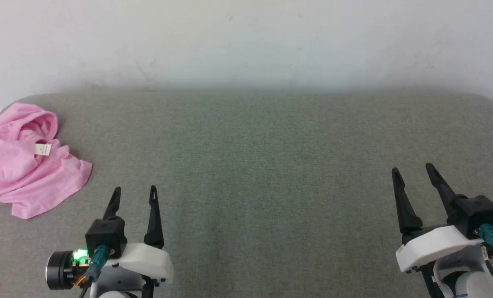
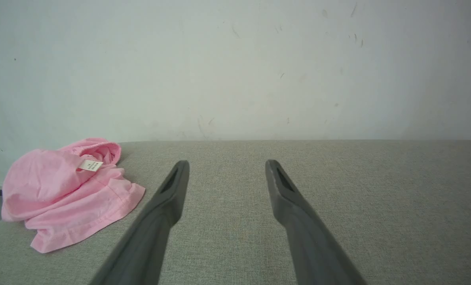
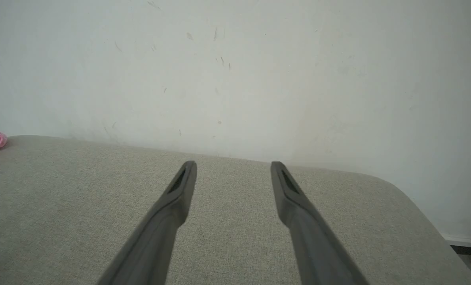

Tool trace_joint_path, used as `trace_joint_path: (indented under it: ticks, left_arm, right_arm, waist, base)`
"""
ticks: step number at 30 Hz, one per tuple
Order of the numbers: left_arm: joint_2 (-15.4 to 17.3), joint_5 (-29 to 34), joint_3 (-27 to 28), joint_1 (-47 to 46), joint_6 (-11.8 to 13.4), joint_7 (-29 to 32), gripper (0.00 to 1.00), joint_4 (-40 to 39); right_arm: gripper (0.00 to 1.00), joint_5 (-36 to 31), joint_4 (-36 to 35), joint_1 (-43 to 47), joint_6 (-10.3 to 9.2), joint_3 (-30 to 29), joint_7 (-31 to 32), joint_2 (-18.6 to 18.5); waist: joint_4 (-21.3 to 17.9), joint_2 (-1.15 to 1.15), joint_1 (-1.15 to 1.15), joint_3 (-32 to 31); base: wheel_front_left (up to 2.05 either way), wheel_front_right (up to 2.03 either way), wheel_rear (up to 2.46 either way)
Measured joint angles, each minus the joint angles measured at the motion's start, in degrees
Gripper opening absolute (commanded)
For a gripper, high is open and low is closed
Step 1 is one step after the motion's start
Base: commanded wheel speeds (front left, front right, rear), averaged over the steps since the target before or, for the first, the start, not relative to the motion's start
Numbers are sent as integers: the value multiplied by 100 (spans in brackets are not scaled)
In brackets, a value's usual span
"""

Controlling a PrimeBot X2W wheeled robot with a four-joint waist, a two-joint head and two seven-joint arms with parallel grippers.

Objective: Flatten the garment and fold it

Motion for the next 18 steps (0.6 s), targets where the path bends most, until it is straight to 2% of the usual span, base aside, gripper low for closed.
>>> trace_joint_path:
  ticks: [18]
  left_arm:
    - [0, -62, -36, -3, 321, -201, 100, -110]
  right_arm:
    - [100, 44, -113, 37, 0, -129, -216, 1]
  waist:
    - [659, 0, 0, 88]
  base:
    - [0, 0, 0]
